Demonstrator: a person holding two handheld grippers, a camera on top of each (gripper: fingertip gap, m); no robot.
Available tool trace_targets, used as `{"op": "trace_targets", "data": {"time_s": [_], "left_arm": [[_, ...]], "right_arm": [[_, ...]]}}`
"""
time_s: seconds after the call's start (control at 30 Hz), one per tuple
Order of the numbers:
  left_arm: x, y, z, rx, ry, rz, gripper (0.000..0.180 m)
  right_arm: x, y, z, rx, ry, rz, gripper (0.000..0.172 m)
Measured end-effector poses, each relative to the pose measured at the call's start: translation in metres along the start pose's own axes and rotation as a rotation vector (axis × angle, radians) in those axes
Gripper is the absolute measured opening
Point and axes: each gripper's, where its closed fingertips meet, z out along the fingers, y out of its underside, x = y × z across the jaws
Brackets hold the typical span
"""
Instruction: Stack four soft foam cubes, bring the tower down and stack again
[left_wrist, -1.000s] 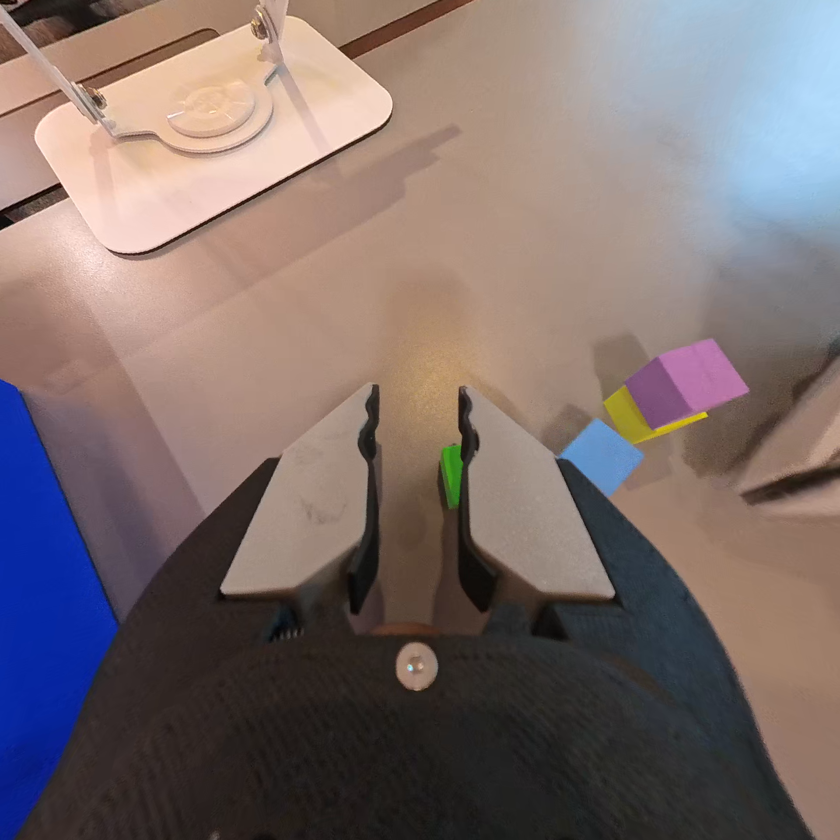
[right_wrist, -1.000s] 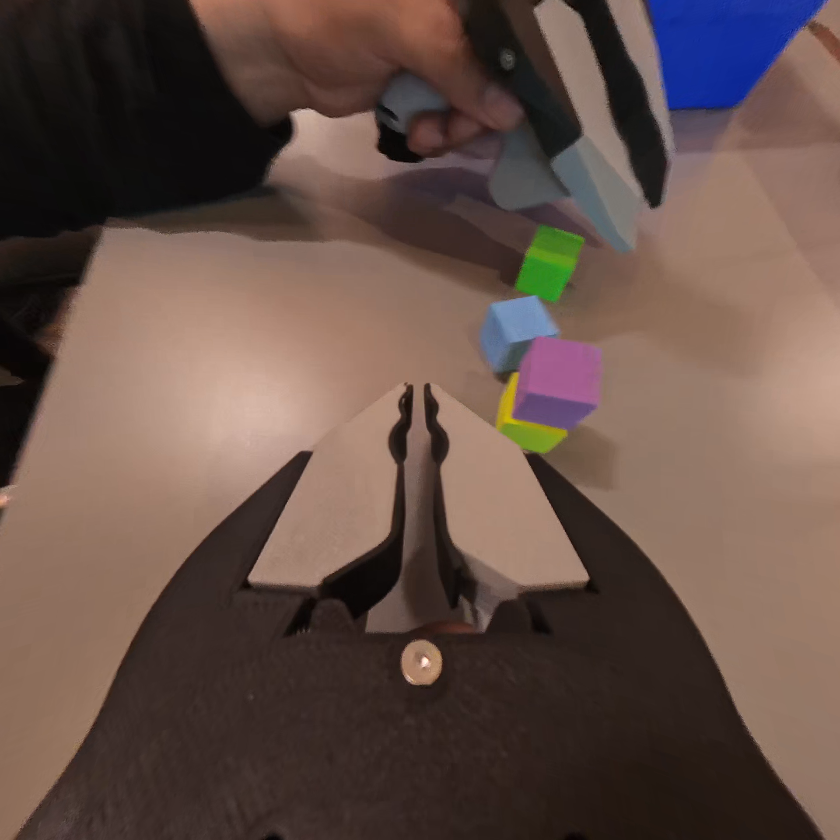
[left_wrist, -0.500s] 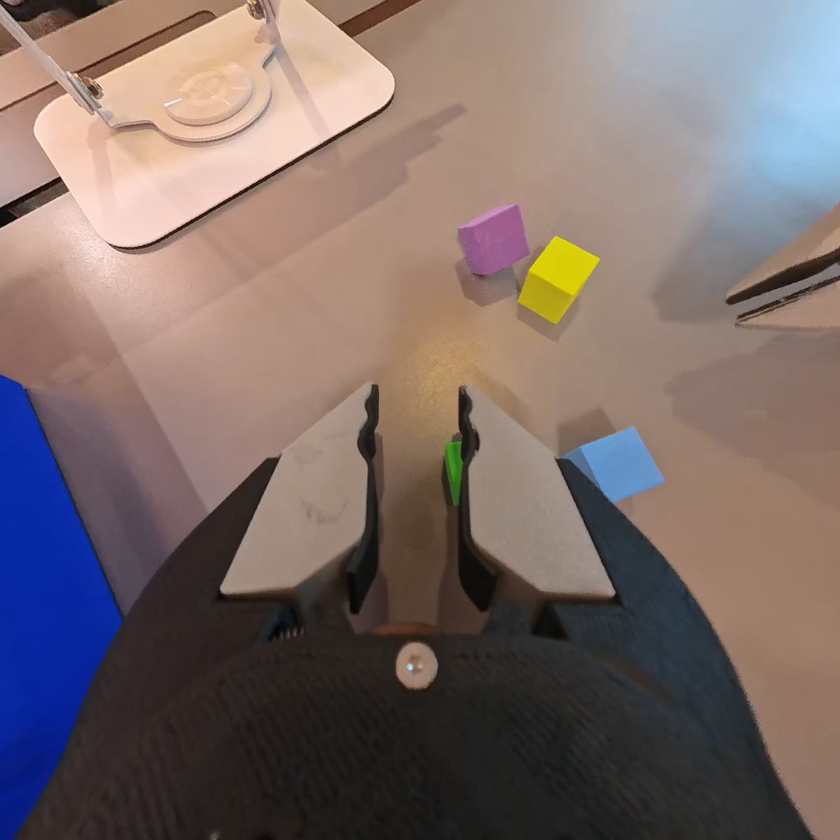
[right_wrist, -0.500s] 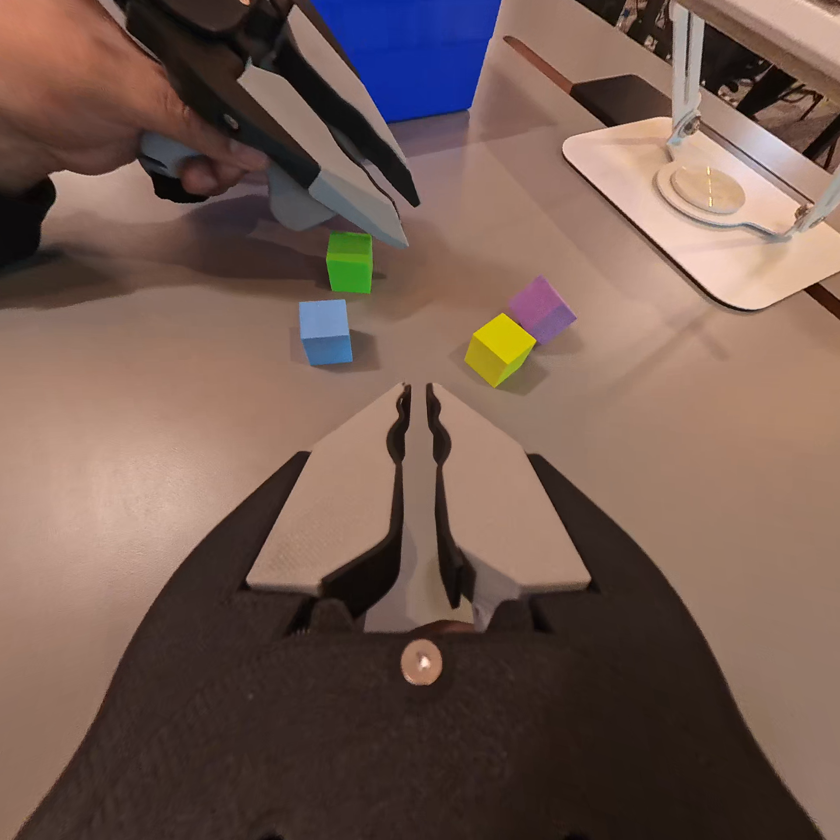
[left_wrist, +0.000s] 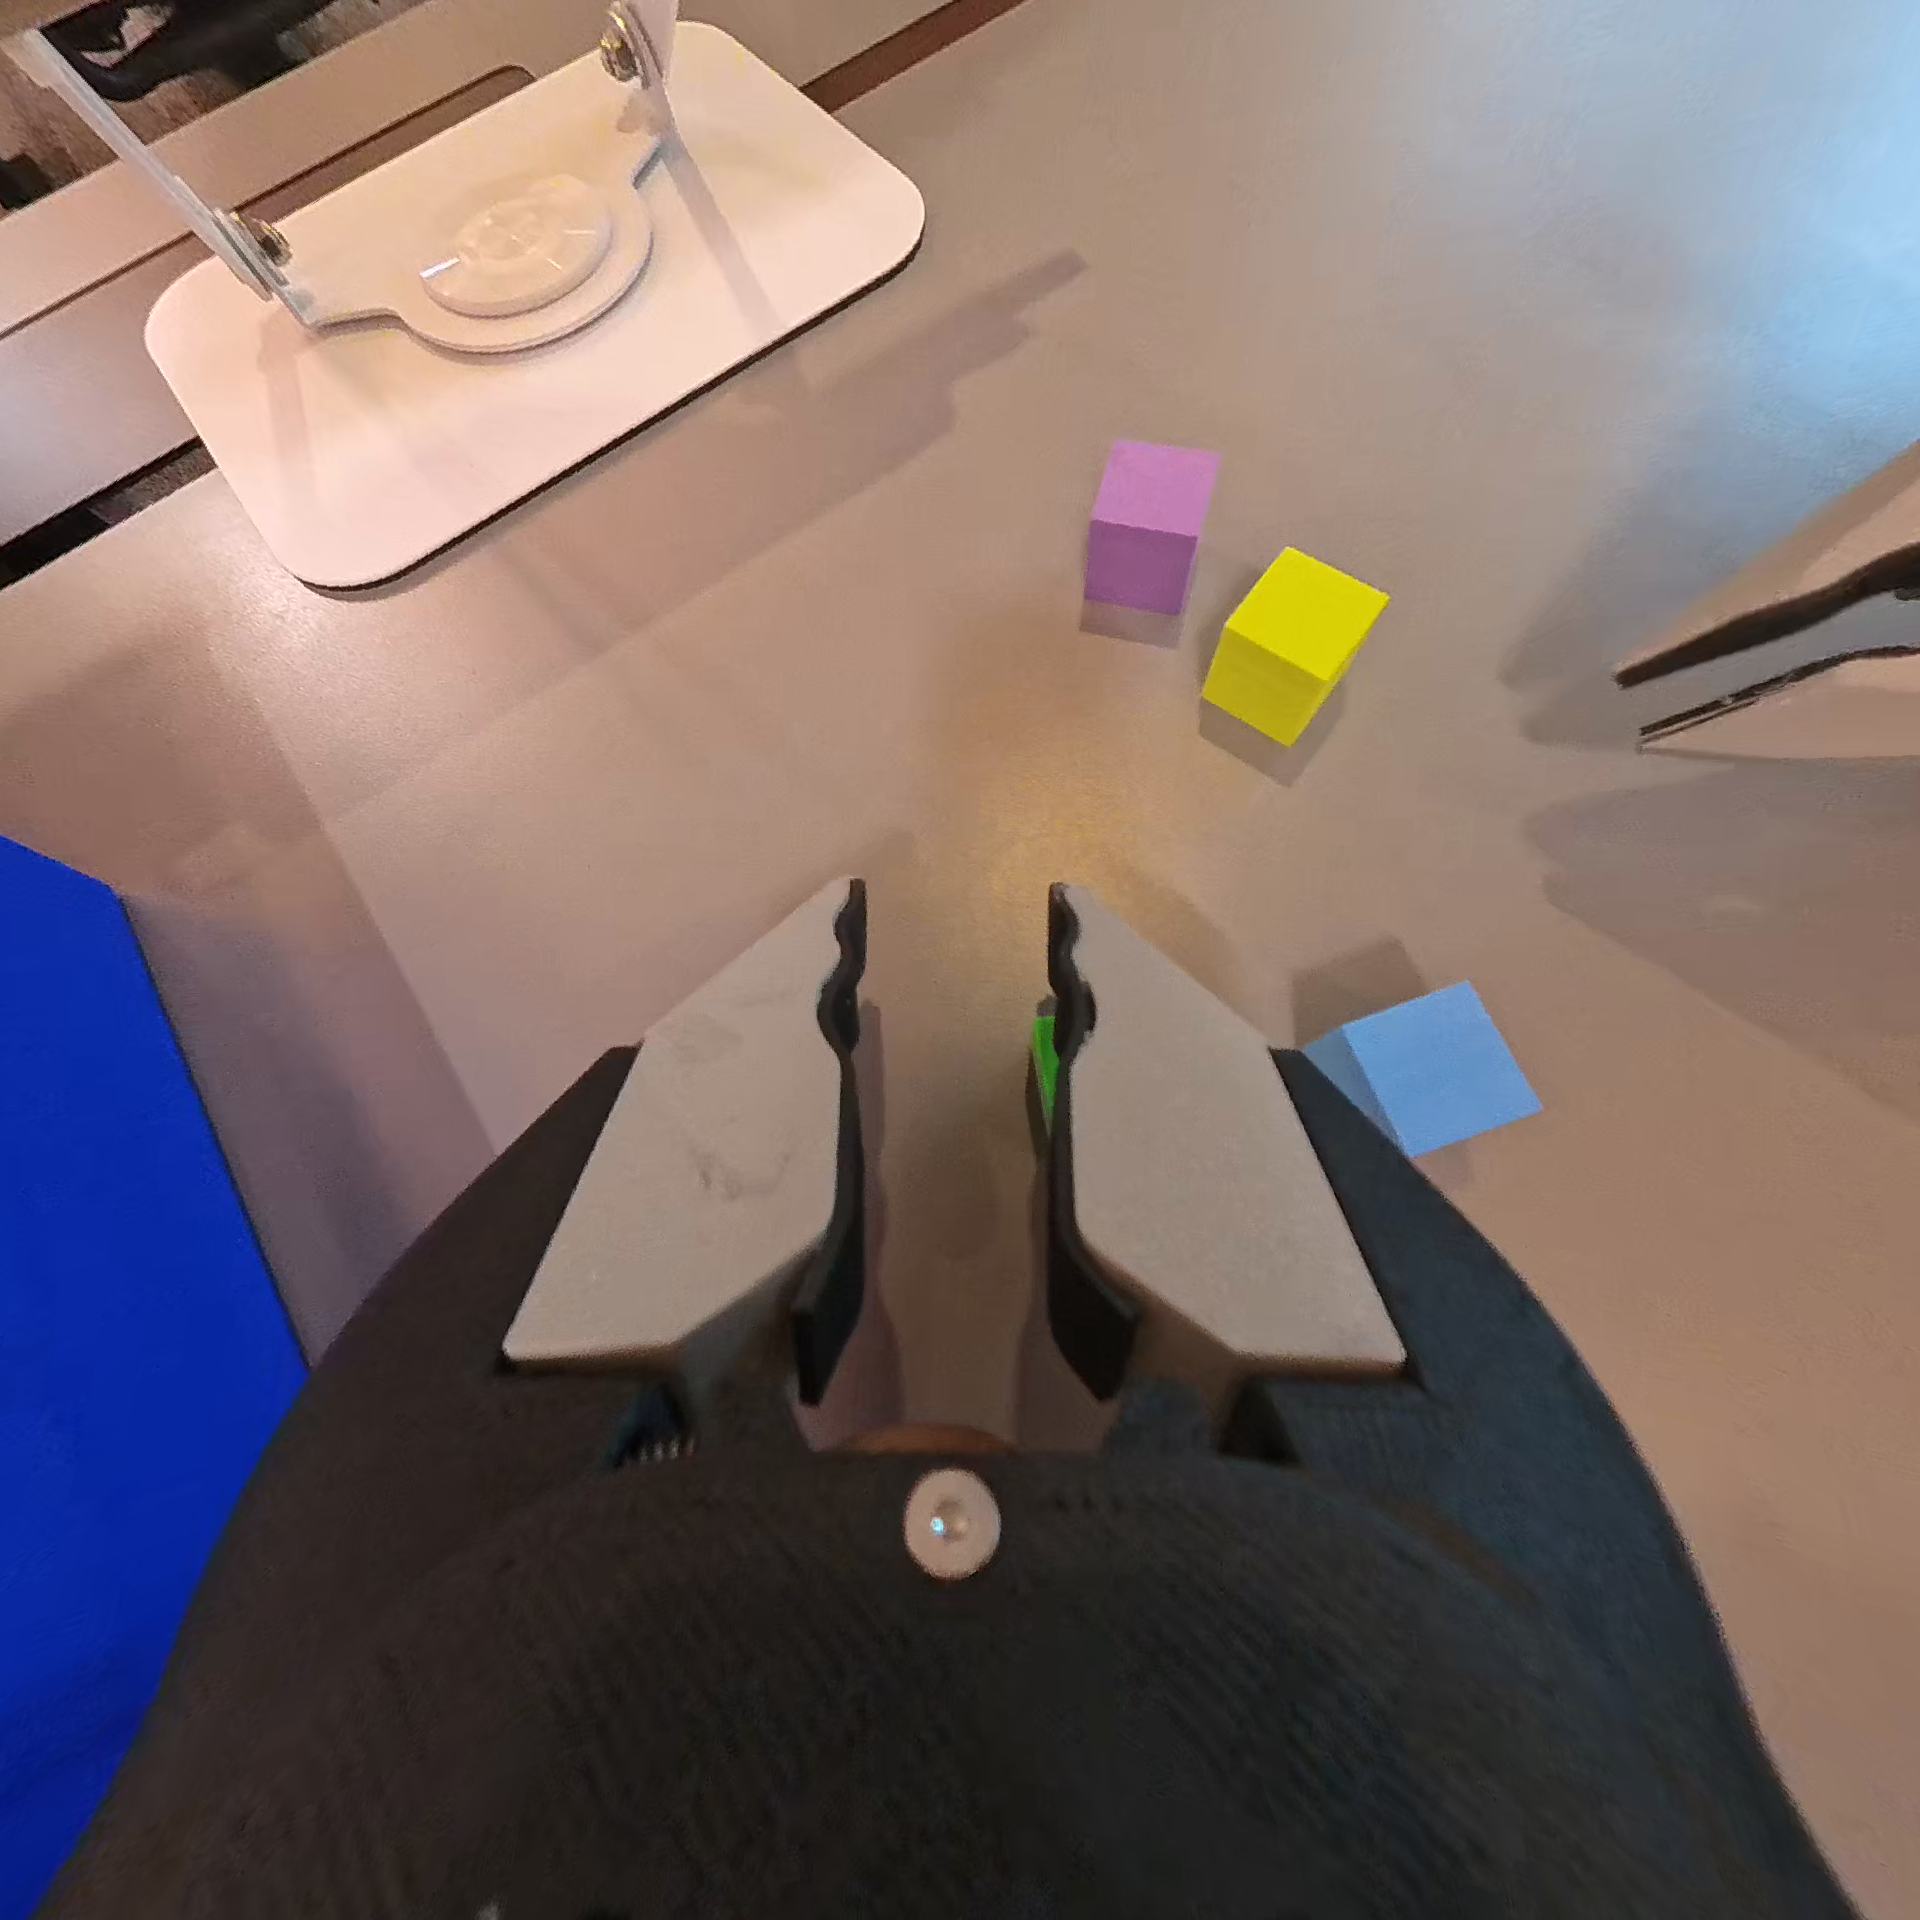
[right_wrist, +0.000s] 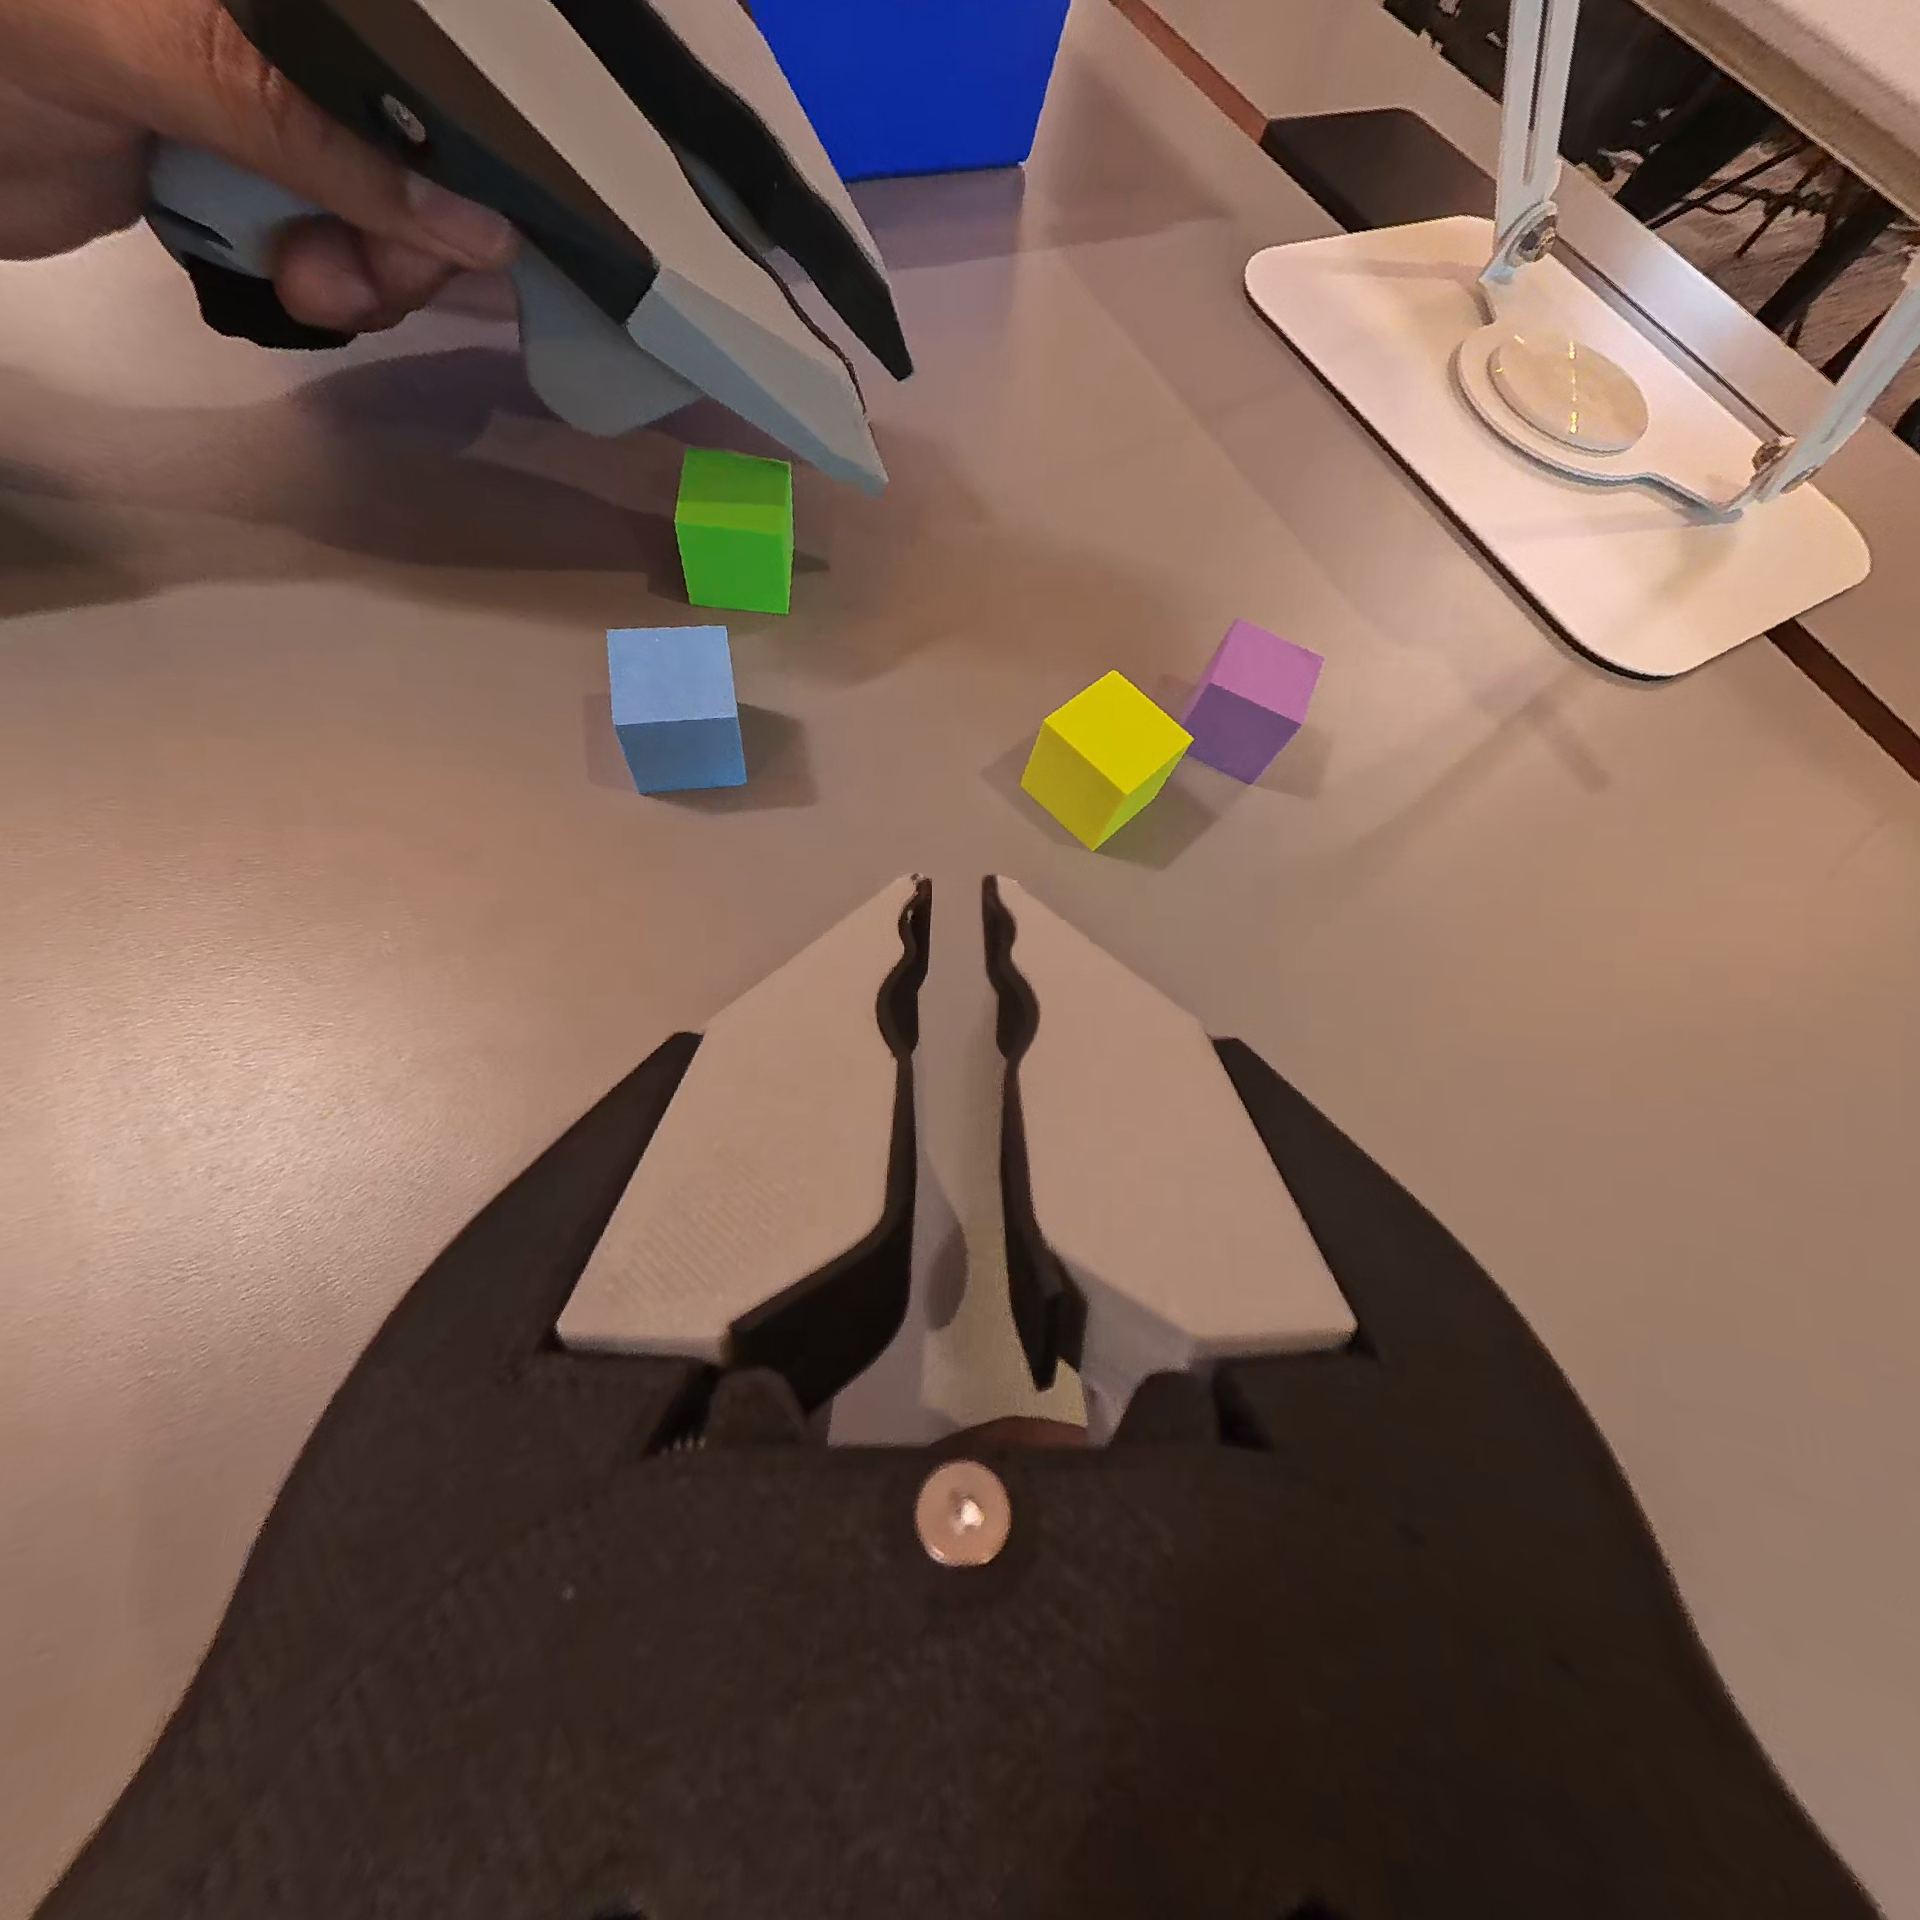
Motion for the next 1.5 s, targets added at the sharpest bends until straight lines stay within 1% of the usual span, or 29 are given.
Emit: {"op": "trace_targets", "data": {"time_s": [0.1, 0.3, 0.43, 0.97, 1.5], "left_arm": [[-0.001, -0.002, 0.000, 0.012, -0.013, 0.001, 0.032], [-0.005, -0.013, -0.001, 0.078, -0.092, 0.035, 0.030], [-0.004, -0.018, -0.002, 0.104, -0.123, 0.069, 0.029], [-0.009, -0.022, -0.004, 0.138, -0.158, 0.079, 0.028], [-0.014, -0.021, -0.004, 0.137, -0.176, 0.075, 0.028]], "right_arm": [[0.005, 0.002, 0.001, -0.008, 0.034, -0.017, 0.009], [0.013, 0.008, 0.003, -0.035, 0.096, -0.042, 0.014], [0.014, 0.011, 0.004, -0.040, 0.098, -0.037, 0.015], [0.016, 0.010, 0.004, -0.036, 0.119, -0.055, 0.015], [0.018, 0.009, 0.003, -0.025, 0.131, -0.043, 0.021]]}}
